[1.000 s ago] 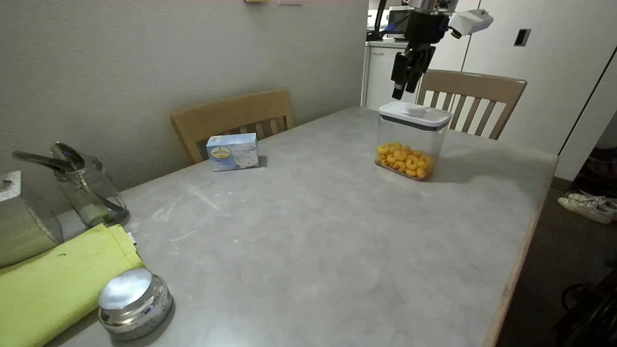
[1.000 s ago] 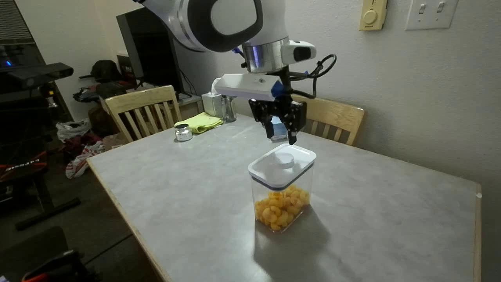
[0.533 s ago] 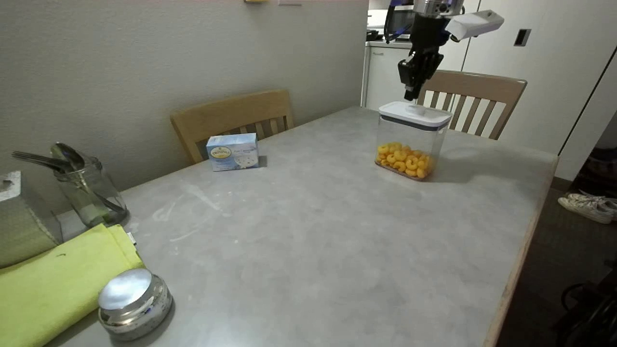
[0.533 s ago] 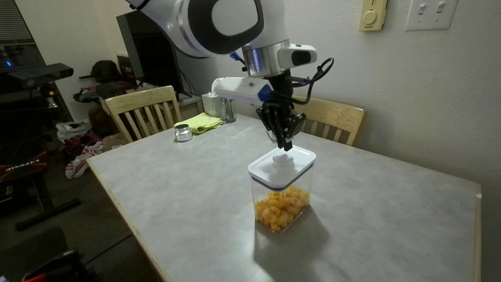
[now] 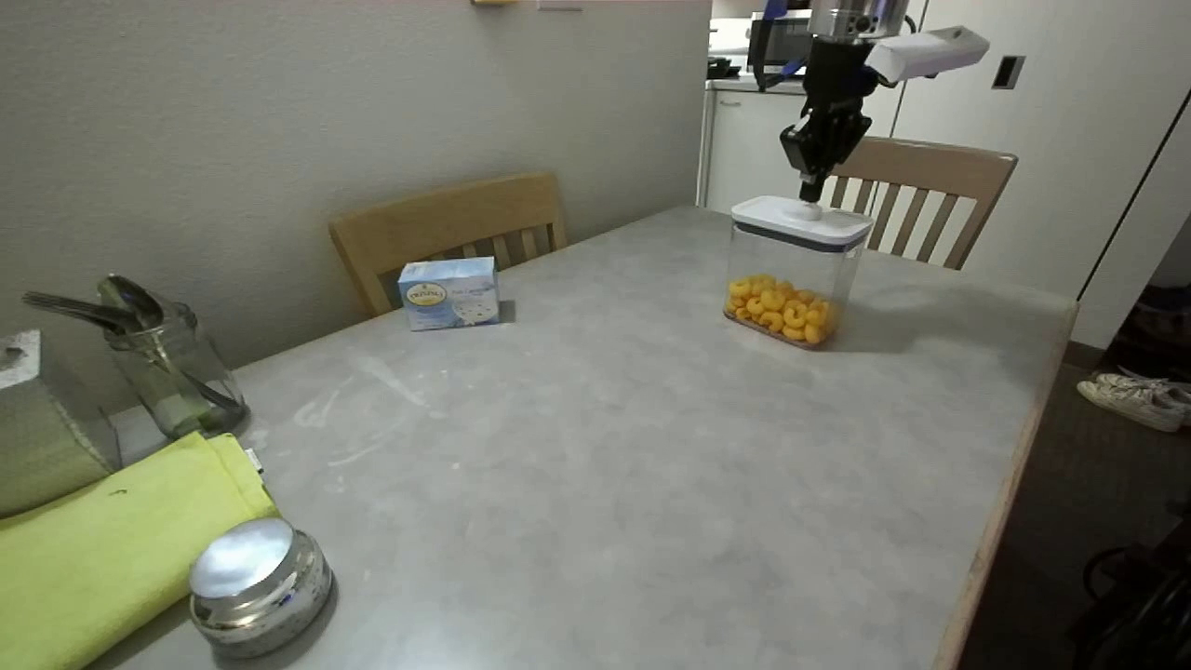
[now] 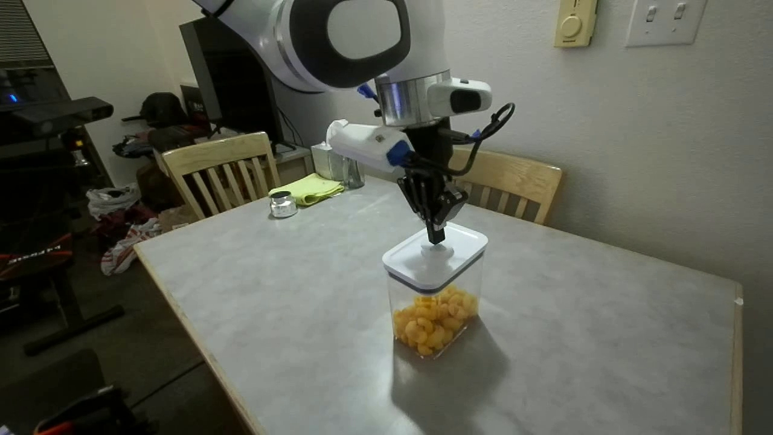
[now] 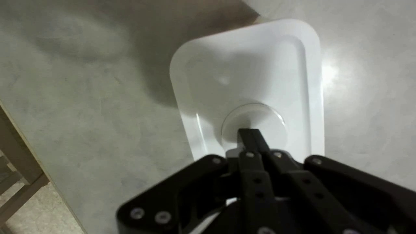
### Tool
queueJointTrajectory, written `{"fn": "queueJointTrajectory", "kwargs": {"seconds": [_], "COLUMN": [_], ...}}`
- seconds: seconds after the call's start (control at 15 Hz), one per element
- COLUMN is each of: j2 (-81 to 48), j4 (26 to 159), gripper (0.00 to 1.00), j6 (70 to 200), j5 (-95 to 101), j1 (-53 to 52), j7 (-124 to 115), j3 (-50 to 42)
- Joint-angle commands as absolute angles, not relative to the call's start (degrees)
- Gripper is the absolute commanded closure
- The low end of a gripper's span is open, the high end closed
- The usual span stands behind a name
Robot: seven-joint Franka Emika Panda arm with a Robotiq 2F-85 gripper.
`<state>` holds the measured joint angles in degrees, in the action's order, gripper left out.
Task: Place the white lid on top of the clear container
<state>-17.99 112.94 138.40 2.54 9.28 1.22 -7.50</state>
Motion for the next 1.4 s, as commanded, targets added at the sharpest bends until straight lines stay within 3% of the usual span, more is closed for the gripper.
{"fn": "queueJointTrajectory", "kwargs": {"seconds": [0.0, 0.73, 1.33], "j2": [-17.48, -23.97, -13.09], "j4": [113.75, 112.54, 112.26], "gripper": [1.00, 1.00, 1.00], "j6": [136.50, 138.10, 134.63], "j5": [0.33, -6.35, -3.43], "j1": [9.92, 12.12, 8.77], "j7": [1.50, 3.40, 3.15], "j3": [-7.45, -7.13, -6.17]}}
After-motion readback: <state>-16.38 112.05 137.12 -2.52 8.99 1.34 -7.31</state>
